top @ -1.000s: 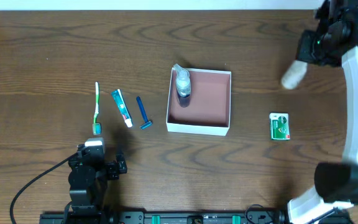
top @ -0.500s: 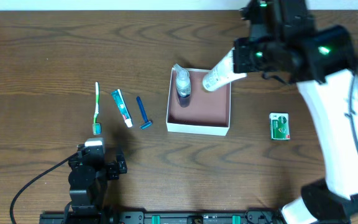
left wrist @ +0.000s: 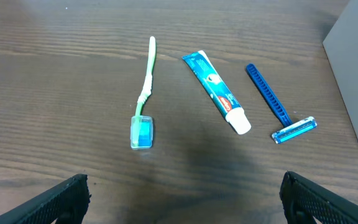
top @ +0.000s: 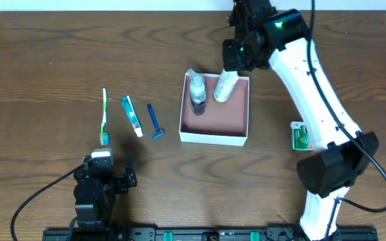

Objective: Pack container
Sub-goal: 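Place the lotion tube upright in the box beside the bottle, then move the right gripper to the green Dettol soap box and grasp it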

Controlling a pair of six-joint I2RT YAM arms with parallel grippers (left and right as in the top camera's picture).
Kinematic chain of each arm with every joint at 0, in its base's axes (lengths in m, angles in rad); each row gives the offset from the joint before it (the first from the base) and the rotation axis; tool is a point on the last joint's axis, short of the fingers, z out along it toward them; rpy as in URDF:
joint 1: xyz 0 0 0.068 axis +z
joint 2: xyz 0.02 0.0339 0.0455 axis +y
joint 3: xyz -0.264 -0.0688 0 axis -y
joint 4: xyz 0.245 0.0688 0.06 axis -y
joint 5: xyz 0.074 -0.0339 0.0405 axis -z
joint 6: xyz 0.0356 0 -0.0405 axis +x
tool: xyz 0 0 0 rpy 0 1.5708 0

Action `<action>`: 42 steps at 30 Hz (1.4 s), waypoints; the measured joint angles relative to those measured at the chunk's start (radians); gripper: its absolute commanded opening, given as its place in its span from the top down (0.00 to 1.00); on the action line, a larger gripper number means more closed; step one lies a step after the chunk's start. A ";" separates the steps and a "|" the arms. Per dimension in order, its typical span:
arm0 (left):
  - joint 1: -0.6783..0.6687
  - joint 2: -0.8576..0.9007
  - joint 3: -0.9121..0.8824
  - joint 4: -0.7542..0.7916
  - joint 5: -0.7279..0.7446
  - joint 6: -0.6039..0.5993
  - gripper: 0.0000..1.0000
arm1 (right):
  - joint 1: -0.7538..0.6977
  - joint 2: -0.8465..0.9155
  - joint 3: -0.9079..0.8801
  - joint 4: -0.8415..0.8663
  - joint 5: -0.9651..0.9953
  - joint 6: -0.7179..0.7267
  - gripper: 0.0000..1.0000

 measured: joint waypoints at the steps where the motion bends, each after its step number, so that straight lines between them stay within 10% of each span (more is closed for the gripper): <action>1: 0.000 0.000 0.000 0.000 0.000 0.000 0.02 | 0.002 0.007 0.000 0.004 0.000 0.002 0.99; 9: 0.000 0.000 0.000 0.000 0.000 0.000 0.02 | 0.038 0.023 -0.001 0.011 0.006 0.023 0.94; 14: 0.000 0.000 0.000 0.000 0.000 0.000 0.02 | 0.070 0.023 -0.001 0.035 0.012 0.049 0.38; 20: 0.000 0.000 0.000 0.000 0.000 0.000 0.02 | 0.067 0.022 -0.001 0.033 0.016 0.050 0.48; 42: 0.000 0.000 0.000 0.000 0.000 0.000 0.02 | -0.269 -0.231 -0.108 -0.294 0.199 0.022 0.09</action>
